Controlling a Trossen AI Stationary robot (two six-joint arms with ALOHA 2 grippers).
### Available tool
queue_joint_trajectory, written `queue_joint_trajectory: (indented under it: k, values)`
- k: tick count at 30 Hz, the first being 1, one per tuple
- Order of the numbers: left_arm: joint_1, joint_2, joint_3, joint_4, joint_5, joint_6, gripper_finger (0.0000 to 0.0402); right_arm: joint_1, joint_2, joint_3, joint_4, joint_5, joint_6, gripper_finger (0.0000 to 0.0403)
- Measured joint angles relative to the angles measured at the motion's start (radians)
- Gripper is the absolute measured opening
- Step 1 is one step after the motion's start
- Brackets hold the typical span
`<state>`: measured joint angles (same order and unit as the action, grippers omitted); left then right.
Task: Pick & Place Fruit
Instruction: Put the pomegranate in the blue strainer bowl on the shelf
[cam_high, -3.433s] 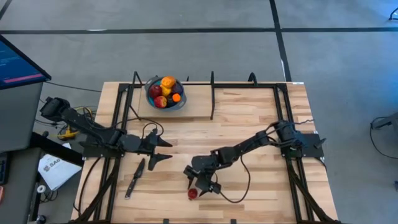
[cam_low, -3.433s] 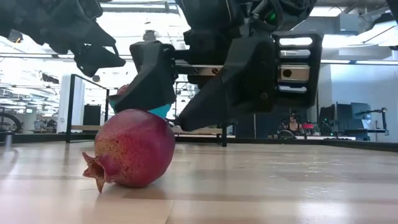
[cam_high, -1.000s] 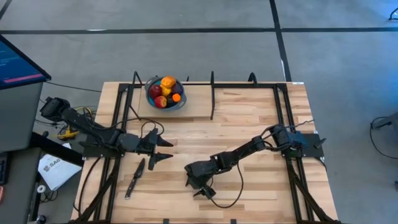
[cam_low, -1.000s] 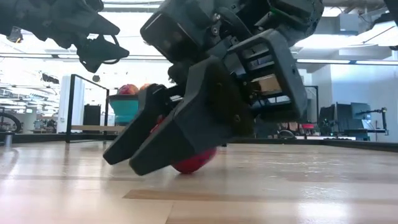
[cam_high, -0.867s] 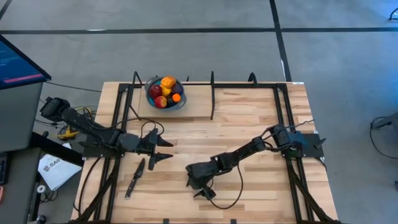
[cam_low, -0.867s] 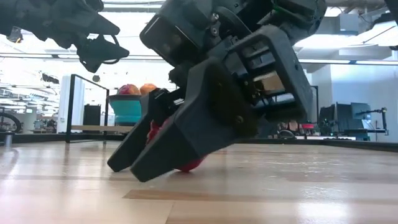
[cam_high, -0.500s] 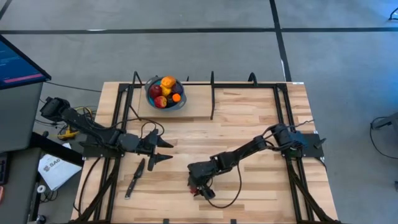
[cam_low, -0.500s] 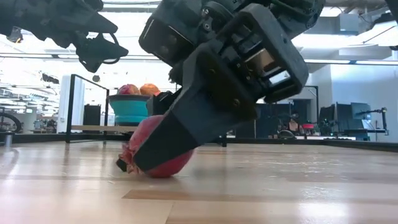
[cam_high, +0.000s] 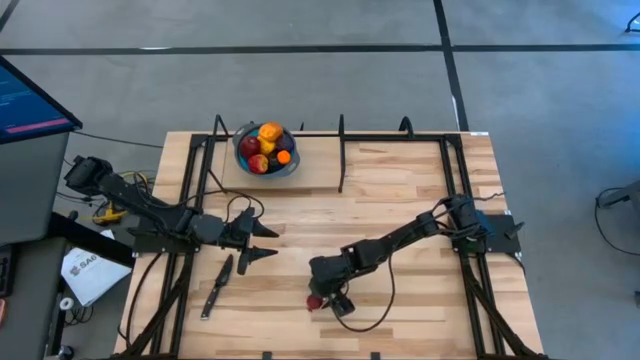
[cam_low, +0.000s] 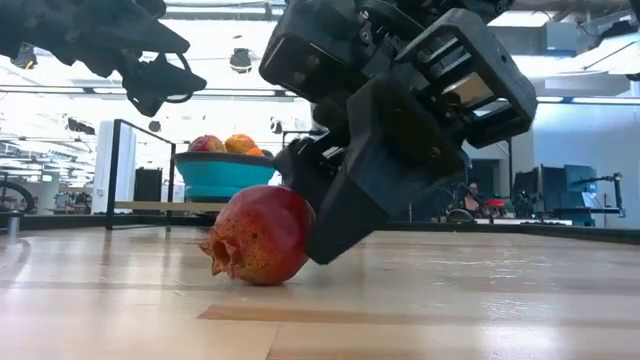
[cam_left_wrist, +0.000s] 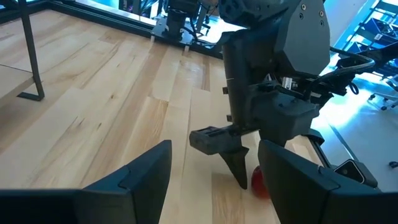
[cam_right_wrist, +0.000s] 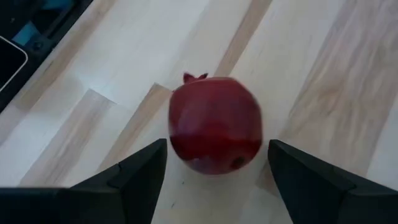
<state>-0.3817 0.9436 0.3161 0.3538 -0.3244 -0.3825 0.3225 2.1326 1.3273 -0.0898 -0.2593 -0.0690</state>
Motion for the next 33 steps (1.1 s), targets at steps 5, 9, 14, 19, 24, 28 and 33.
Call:
queue_joint_trajectory:
  k: [5, 9, 14, 19, 24, 28, 33]
  values:
    - [0.0, 0.0, 0.0, 0.003, 0.0, 0.0, 0.0232, 0.0, 0.001, 0.0, 0.067, 0.001, -0.009, 0.0261]
    - [0.0, 0.0, 0.0, 0.003, 0.0, 0.0, 0.0232, 0.002, 0.001, 0.0, 0.111, -0.001, -0.028, 0.025]
    - [0.0, 0.0, -0.001, 0.004, 0.0, 0.0, 0.0232, 0.003, 0.001, 0.0, 0.124, -0.002, -0.073, 0.0238]
    - [0.0, 0.0, -0.001, 0.006, 0.0, 0.0, 0.0232, 0.002, 0.019, 0.004, 0.137, -0.029, -0.073, 0.0224]
    - [0.0, 0.0, -0.002, 0.008, 0.0, 0.0, 0.0232, 0.003, 0.032, 0.005, 0.154, -0.047, -0.064, 0.0212]
    - [0.0, 0.0, -0.002, 0.008, 0.0, 0.0, 0.0232, 0.003, 0.027, 0.003, 0.155, -0.047, -0.053, 0.0202]
    - [0.0, 0.0, -0.002, 0.008, 0.0, 0.001, 0.0232, 0.0, 0.026, 0.003, 0.164, -0.049, 0.02, 0.0183]
